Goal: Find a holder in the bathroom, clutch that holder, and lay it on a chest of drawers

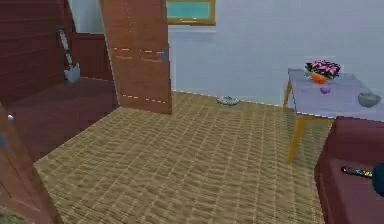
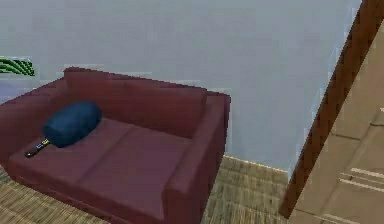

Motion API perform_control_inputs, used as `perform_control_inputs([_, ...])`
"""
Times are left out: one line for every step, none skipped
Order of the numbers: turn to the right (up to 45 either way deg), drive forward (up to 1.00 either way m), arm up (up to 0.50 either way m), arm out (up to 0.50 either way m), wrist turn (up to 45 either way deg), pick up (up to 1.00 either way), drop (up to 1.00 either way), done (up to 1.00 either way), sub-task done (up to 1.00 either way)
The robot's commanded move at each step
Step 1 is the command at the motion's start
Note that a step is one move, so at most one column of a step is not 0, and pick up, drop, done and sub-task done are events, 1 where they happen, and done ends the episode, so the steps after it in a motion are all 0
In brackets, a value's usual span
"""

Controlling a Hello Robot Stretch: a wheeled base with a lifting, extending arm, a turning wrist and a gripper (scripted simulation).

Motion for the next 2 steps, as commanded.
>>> perform_control_inputs([-21.0,0.00,0.00,0.00,0.0,0.00,0.00,0.00,0.00])
perform_control_inputs([0.0,1.00,0.00,0.00,0.0,0.00,0.00,0.00,0.00])
